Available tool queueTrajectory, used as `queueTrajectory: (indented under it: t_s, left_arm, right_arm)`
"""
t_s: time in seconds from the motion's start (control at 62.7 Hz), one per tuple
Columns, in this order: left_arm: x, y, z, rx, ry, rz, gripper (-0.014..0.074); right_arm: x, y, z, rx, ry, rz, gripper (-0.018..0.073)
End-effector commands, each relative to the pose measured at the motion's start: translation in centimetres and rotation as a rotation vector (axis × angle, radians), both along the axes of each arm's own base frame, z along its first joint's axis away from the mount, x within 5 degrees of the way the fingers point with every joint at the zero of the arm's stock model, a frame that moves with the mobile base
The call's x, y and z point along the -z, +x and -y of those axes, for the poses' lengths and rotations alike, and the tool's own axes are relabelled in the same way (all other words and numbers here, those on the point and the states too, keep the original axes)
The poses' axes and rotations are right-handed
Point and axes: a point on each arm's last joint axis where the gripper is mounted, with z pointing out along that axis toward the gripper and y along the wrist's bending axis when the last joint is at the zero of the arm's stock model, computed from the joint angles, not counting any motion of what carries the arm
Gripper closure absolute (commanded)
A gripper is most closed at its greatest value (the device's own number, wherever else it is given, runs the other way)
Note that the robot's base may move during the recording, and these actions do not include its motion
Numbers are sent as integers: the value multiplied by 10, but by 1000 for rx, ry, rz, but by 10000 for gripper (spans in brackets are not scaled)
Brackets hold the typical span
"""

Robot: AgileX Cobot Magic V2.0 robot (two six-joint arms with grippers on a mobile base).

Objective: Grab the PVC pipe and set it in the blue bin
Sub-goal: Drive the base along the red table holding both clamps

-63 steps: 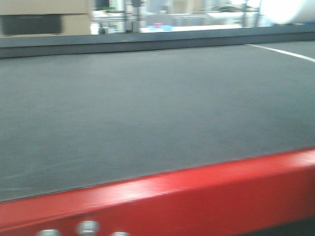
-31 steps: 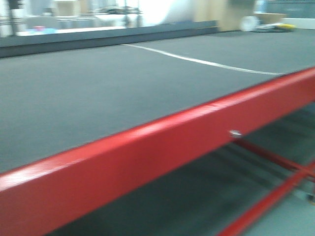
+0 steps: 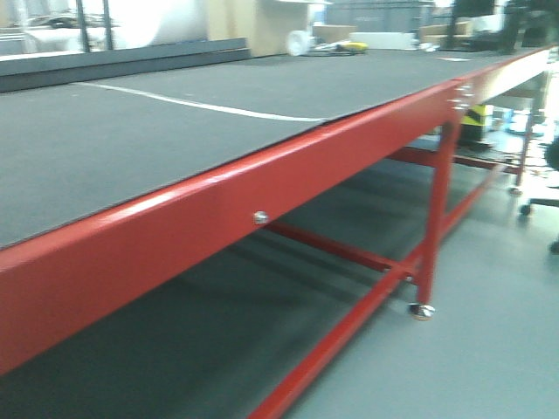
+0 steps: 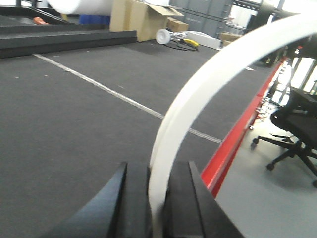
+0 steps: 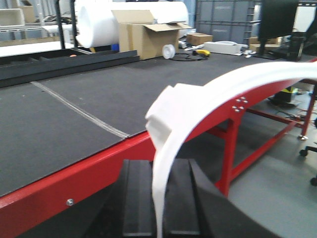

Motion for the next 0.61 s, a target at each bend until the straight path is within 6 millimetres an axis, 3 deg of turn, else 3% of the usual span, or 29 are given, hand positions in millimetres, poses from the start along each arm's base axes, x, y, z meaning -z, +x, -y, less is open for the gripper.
queueTrajectory:
  t_s: [0.0,0.591]
  left_arm:
    - [-3,-1,0,-2,-5,34,707]
    - [-4,-1,0,-3,-5,36,707]
  right_arm:
    - [-2,0,0,1,-16,25,721]
    - [-2,0,0,1,-16,25,721]
